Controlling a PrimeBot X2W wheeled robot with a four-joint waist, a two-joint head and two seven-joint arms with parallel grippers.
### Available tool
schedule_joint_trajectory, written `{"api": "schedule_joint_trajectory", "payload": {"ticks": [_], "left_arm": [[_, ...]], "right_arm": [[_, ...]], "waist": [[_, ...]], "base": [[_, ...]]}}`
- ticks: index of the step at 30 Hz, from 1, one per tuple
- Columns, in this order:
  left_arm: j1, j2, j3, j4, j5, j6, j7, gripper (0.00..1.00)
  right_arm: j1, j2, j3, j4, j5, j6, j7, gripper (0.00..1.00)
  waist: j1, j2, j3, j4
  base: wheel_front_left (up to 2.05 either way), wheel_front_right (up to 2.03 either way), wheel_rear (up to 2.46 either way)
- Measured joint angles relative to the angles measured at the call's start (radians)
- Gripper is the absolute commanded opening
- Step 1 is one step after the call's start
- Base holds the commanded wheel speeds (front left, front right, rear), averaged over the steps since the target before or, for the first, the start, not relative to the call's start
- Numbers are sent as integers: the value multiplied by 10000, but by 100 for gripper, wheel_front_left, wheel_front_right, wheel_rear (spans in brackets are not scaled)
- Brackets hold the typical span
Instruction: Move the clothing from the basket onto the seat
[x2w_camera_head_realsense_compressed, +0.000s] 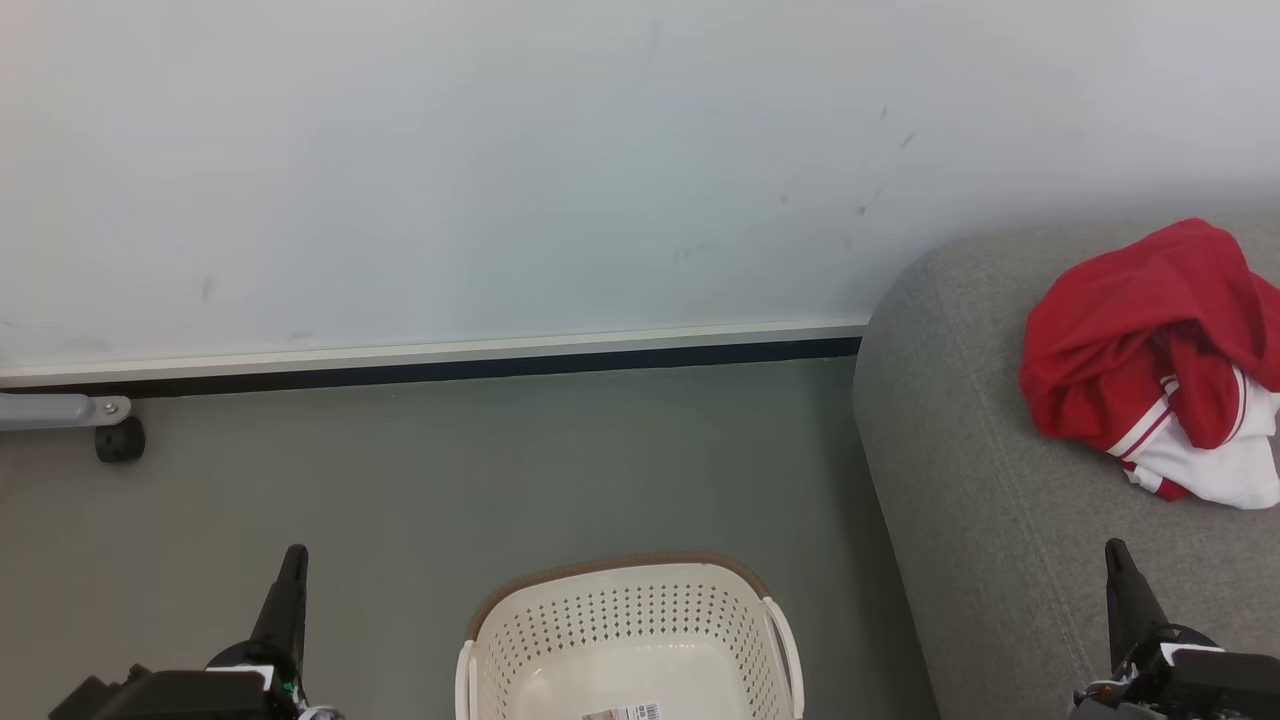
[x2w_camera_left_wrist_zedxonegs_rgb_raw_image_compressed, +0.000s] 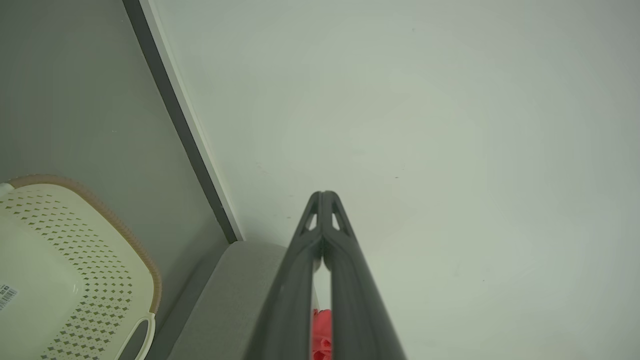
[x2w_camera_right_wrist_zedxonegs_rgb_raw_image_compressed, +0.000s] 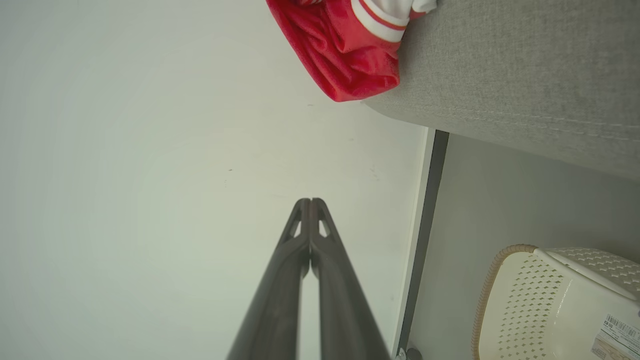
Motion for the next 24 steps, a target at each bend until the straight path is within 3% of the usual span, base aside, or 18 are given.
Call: {"api": "schedule_joint_trajectory", "payload": {"ticks": [24], "left_arm": [[0,0,0,2,-2,0,0,0]], "right_arm": [[0,0,0,0,2,0,0,0]], "waist": [[0,0,0,0]], "base": [[0,0,0]]}}
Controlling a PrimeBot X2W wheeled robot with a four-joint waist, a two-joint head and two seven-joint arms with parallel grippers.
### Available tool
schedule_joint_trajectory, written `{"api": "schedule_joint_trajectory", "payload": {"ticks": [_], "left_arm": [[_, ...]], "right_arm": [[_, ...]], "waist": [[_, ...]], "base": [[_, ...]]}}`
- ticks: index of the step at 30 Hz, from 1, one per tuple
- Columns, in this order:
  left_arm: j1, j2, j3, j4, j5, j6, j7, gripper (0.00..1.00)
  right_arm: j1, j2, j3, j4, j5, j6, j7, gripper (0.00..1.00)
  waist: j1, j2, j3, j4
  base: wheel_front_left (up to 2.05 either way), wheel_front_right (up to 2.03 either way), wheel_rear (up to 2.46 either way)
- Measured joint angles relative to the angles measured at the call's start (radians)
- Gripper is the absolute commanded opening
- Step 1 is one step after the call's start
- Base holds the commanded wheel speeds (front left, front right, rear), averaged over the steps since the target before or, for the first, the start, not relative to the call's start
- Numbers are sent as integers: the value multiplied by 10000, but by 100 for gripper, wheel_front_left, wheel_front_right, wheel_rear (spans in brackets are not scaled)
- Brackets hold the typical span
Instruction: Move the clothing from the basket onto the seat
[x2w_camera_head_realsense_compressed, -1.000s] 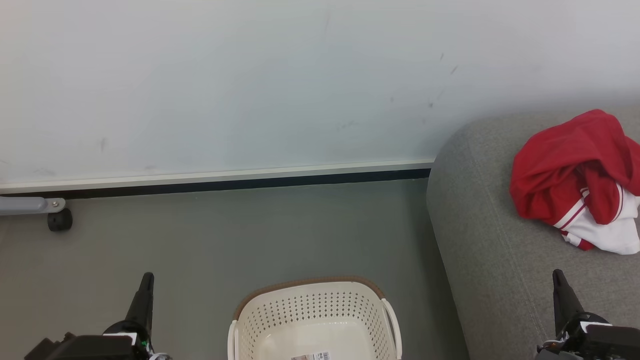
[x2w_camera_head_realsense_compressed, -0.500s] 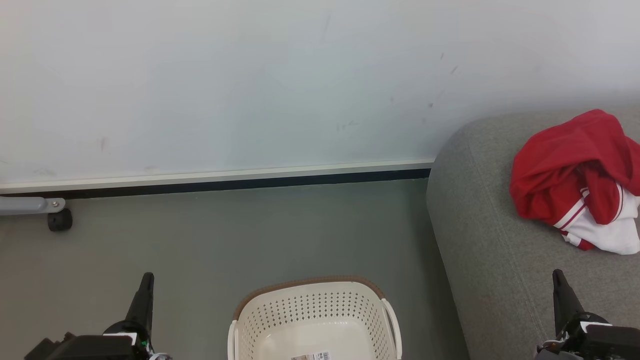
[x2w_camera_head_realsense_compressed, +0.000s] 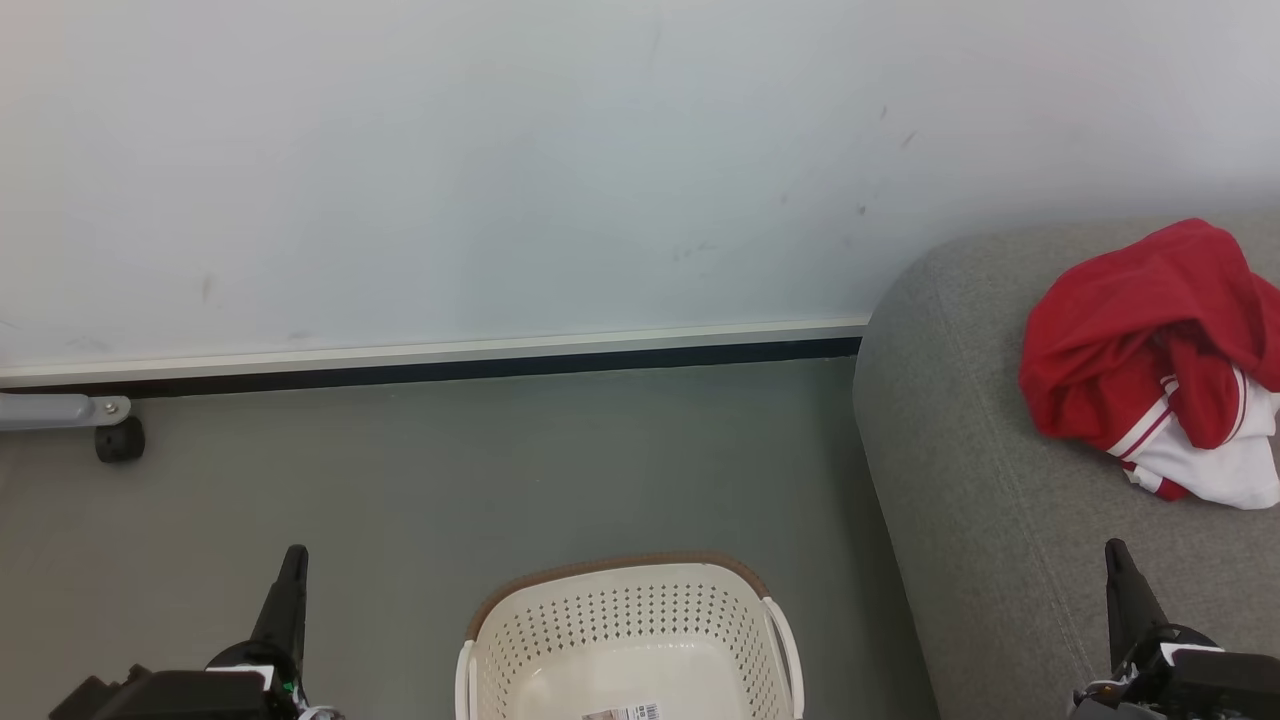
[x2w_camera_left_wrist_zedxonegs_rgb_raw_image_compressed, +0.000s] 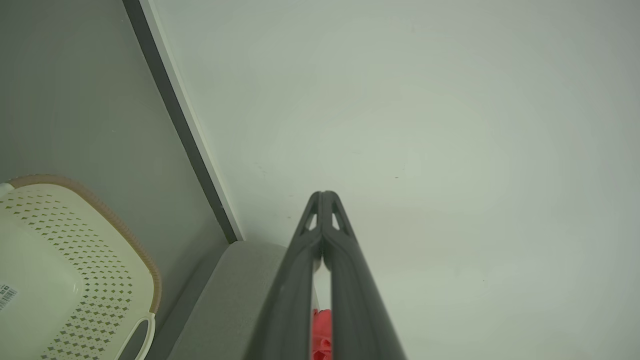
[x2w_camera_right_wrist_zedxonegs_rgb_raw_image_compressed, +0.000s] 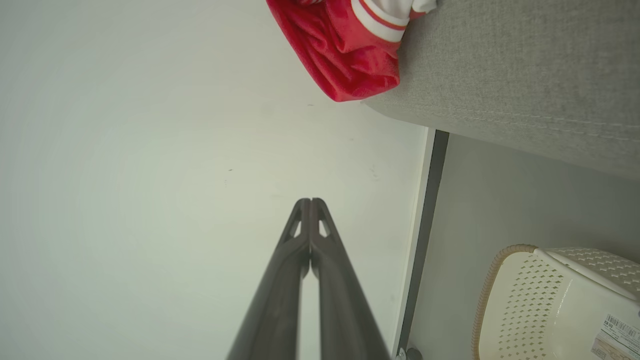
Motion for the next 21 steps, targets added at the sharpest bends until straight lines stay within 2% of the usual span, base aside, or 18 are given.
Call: {"api": "schedule_joint_trajectory", "payload": {"ticks": [21], "left_arm": [[0,0,-2,2,0,0,0,0]], "right_arm": [[0,0,2,-2,0,0,0,0]], "waist": [[0,0,0,0]], "base": [[0,0,0]]}}
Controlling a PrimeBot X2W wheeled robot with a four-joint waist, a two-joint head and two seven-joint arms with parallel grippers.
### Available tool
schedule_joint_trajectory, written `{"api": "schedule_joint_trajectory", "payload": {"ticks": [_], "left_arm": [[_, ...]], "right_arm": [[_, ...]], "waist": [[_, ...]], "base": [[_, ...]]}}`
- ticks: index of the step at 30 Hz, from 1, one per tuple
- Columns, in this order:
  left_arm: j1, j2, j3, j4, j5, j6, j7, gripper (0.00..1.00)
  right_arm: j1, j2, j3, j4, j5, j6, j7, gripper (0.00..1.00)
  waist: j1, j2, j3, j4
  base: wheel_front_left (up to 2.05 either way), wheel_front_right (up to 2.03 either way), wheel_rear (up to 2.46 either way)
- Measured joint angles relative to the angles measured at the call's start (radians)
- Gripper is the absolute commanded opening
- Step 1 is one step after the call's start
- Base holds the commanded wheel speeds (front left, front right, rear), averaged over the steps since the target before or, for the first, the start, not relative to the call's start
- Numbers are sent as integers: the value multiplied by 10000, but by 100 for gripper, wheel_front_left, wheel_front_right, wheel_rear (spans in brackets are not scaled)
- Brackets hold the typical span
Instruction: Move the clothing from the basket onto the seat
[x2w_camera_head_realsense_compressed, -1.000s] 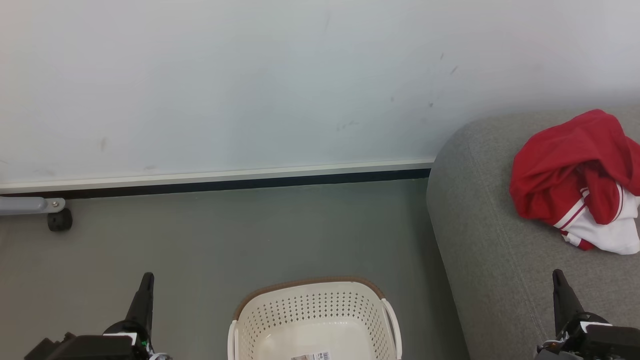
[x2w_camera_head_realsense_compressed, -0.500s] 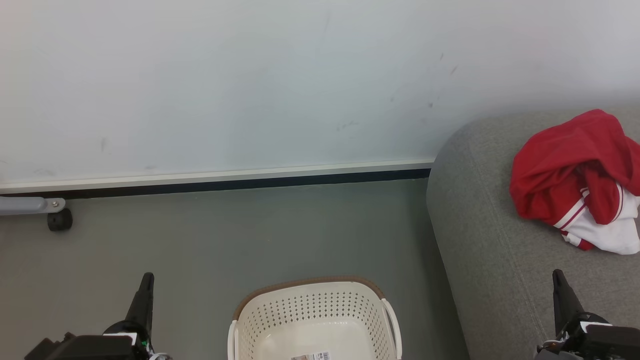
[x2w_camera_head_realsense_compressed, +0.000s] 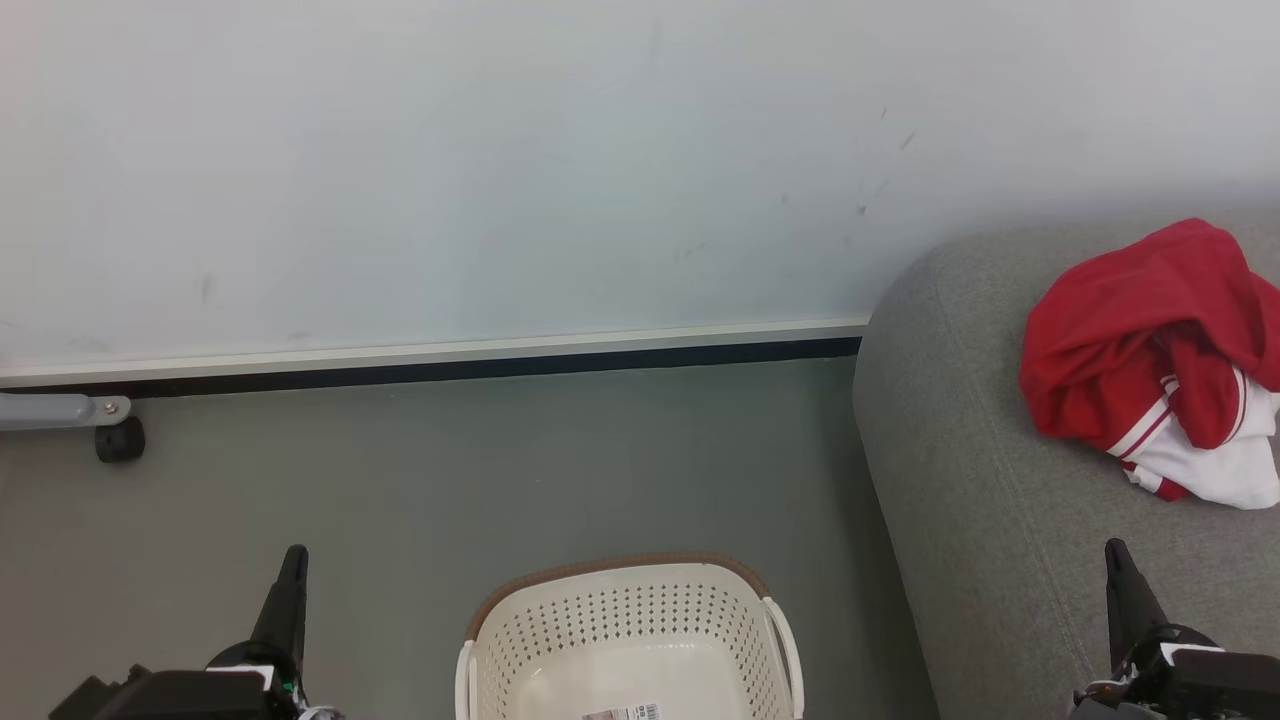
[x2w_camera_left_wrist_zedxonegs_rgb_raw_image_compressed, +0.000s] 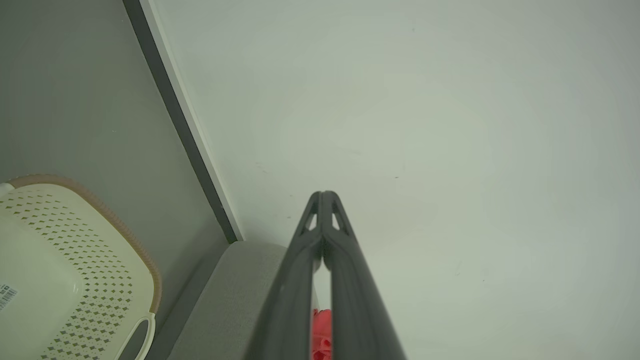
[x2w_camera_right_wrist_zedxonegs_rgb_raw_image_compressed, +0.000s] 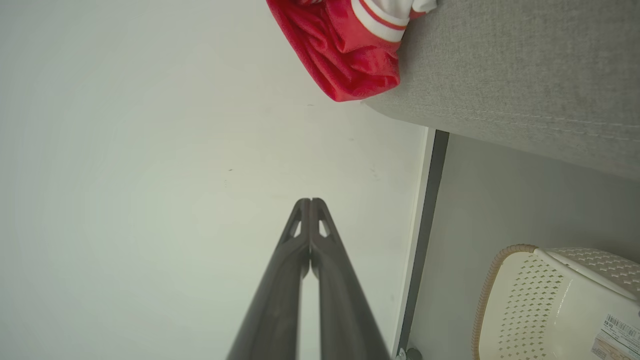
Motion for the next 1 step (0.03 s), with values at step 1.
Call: {"api": "schedule_joint_trajectory", "payload": {"ticks": [1], "left_arm": [[0,0,0,0,0,0,0,0]], "right_arm": [[0,0,0,0,0,0,0,0]], "waist": [[0,0,0,0]], "base": [[0,0,0]]}}
